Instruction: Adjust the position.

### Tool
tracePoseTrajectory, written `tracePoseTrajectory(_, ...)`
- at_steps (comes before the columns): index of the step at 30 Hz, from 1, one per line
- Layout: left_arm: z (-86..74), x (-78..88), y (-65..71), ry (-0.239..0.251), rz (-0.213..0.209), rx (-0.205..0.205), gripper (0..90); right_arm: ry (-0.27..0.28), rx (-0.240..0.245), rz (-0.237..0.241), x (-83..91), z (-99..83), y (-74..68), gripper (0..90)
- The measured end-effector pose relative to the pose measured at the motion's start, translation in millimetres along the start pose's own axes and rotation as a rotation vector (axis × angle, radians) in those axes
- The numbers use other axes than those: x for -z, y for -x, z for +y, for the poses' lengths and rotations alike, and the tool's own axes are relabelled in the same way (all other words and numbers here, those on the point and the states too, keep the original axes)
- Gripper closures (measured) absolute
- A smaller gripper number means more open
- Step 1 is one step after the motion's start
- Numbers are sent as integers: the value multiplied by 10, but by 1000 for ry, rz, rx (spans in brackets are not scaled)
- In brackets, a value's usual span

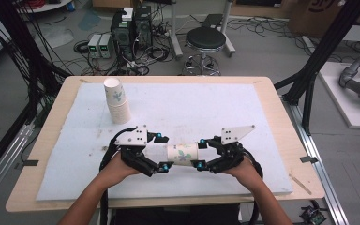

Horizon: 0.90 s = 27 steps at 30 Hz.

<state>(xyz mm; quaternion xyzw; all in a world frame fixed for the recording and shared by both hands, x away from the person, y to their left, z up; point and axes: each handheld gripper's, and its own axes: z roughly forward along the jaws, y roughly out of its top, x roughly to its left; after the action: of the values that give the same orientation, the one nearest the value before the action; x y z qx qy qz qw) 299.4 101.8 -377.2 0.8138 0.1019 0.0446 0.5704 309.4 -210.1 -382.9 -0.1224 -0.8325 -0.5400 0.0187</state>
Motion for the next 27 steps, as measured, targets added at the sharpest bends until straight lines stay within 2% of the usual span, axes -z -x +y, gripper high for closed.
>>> tracePoseTrajectory(6,11,16,-17,-41,6,-5,164,-106,33,-28,-21,178,-25,336)
tracePoseTrajectory(12,8,4,-15,-87,8,-26,165,-172,54,-38,-38,285,-34,336)
tracePoseTrajectory(18,9,-25,-22,-145,12,-38,167,-259,74,-61,-84,368,-36,339)
tracePoseTrajectory(25,9,-63,-26,-187,12,-42,170,-367,103,-70,-186,491,-58,341)
tracePoseTrajectory(27,4,-75,-27,-198,11,-43,170,-377,102,-69,-198,503,-62,341)
